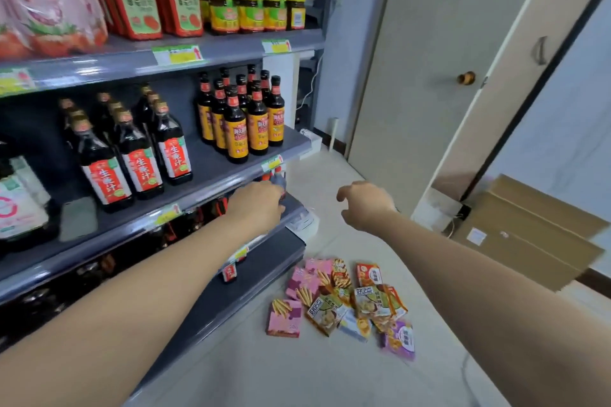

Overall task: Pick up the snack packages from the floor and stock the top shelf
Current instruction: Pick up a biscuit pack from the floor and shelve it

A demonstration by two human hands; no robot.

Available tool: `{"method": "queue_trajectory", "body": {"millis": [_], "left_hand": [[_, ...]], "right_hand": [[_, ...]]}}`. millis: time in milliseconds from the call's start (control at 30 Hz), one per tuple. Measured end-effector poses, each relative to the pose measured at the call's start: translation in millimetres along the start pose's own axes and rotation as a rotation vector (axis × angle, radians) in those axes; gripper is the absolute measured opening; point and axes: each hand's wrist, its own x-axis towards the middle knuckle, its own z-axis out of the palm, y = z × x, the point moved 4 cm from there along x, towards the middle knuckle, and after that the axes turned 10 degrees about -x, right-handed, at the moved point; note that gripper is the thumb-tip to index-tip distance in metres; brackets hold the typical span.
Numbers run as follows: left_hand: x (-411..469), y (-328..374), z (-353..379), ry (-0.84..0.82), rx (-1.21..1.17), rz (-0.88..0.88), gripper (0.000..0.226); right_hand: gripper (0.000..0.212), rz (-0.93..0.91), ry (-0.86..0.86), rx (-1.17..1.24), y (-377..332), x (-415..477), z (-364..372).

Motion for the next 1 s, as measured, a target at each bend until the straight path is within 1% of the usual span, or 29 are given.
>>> {"method": "queue_trajectory", "body": {"millis": [67, 167, 233, 333, 500, 667, 733, 833, 933, 1000], "left_hand": [[27.2, 15.8, 17.1, -0.014, -0.014, 0.049, 0.031], [61.7, 45.0, 44.5, -0.079, -0.030, 0.107, 0.021], [84.7, 63.4, 61.9, -0.106, -0.033, 0.146, 0.019], [127.4, 89.8, 90.6, -0.118, -0.036, 0.190, 0.024], [192.0, 137.3, 141.4, -0.174, -0.040, 0.198, 0.022], [242.7, 169.6, 208.6, -0.241, -0.068, 0.173, 0.035], [255.0, 176.9, 236.0, -0.274, -0.046, 0.176, 0.034], [273.2, 185.2, 279.3, -0.326, 0.000, 0.180, 0.026], [293.0, 190.1, 324.2, -0.386, -0.019, 0.154, 0.028], [307.1, 192.9, 353.7, -0.432, -0.033, 0.132, 0.026]], "right_hand": [[0.040, 0.041, -0.020, -0.029, 23.5, 5.5, 14.7], [0.039, 0.096, -0.067, -0.040, 60.1, 14.7, 41.5], [0.038, 0.125, -0.100, -0.050, 83.9, 21.9, 60.0], [0.037, 0.136, -0.138, -0.074, 121.7, 37.1, 87.7], [0.037, 0.130, -0.191, -0.087, 187.4, 67.3, 137.0], [0.037, 0.144, -0.277, -0.068, 243.4, 91.7, 191.5], [0.036, 0.147, -0.321, -0.061, 259.6, 99.6, 214.8], [0.034, 0.152, -0.375, -0.036, 282.1, 115.5, 254.3], [0.033, 0.150, -0.428, -0.007, 299.8, 132.5, 294.4], [0.033, 0.150, -0.470, 0.013, 309.5, 144.2, 323.7]]}}
